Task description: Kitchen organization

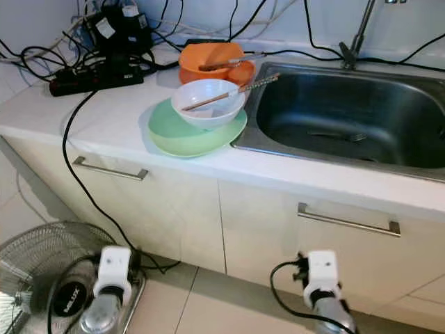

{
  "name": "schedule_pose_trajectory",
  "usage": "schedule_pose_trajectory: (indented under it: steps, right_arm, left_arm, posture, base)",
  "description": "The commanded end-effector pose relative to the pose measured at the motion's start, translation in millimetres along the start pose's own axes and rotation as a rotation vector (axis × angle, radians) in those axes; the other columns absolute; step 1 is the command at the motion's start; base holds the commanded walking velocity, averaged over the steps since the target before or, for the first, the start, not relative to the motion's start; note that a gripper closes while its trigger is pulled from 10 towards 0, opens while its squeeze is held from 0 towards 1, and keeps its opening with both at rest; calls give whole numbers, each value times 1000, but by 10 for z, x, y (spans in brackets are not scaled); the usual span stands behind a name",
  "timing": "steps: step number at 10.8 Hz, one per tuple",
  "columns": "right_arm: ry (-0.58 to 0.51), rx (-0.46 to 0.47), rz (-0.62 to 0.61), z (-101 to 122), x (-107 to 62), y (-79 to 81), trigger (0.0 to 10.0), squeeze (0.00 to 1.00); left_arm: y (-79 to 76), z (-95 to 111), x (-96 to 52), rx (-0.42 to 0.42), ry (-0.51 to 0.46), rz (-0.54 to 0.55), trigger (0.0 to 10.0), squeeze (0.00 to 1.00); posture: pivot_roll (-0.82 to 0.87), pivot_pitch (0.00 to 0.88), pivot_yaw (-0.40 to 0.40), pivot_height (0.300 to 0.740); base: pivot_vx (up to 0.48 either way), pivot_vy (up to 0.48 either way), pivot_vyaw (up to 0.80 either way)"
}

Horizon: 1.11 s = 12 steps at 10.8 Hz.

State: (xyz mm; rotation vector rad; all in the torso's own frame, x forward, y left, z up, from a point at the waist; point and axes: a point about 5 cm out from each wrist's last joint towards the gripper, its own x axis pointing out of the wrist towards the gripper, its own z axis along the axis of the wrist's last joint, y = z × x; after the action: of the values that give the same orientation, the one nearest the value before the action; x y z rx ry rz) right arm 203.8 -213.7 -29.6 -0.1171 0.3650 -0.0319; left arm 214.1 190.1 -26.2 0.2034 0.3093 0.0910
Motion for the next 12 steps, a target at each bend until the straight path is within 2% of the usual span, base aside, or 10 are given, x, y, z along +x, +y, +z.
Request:
schedule_pose_trajectory:
  steps: [1, 4, 5, 6, 7, 8, 9, 10, 11, 12]
  right_arm:
    - [-63, -5, -1, 117, 2, -27, 10000, 0]
    - [-238, -43, -28, 555, -112, -104, 10000, 0]
    - [-322, -46, -47, 817, -180, -94, 10000, 0]
    - [-371, -45, -57, 988, -218, -76, 10000, 0]
    - [-469, -36, -76, 1309, -252, -48, 10000, 0]
    - [-537, -16, -91, 1556, -263, -33, 10000, 0]
    - [-581, 7, -97, 1722, -253, -19, 10000, 0]
    - [-632, 57, -102, 1959, -237, 7, 10000, 0]
    - [-645, 93, -86, 2057, -211, 46, 10000, 0]
    - [-631, 121, -62, 2135, -86, 135, 10000, 0]
  left_arm:
    - [-1, 101, 9, 8, -58, 10, 10000, 0]
    - [-37, 532, 3, 4, -238, 27, 10000, 0]
    - [-41, 745, -50, 2, -317, 36, 10000, 0]
    - [-42, 853, -77, 2, -351, 39, 10000, 0]
    - [-45, 1035, -95, 11, -411, 38, 10000, 0]
    - [-46, 1102, -105, 14, -440, 37, 10000, 0]
    - [-61, 1189, -87, 35, -464, 27, 10000, 0]
    - [-100, 1447, -72, 66, -513, 12, 10000, 0]
    - [-119, 1589, -62, 51, -549, 4, 10000, 0]
    - [-152, 1793, -8, 22, -604, -16, 10000, 0]
  posture:
    - [29, 26, 59, 740]
    - [18, 34, 58, 740]
    - [21, 38, 59, 740]
    - [23, 40, 59, 740]
    - [24, 41, 57, 740]
    - [21, 41, 58, 740]
    - [20, 38, 57, 740]
    - [23, 34, 55, 740]
    - [24, 29, 53, 740]
    - [21, 18, 61, 740]
  base:
    - [0, 0, 0]
    - [0, 0, 0]
    - [0, 0, 0]
    - [0, 0, 0]
    - [0, 0, 0]
    - [0, 0, 0]
    - [0, 0, 0]
    - [0, 0, 0]
    - [0, 0, 0]
    - [0, 0, 0]
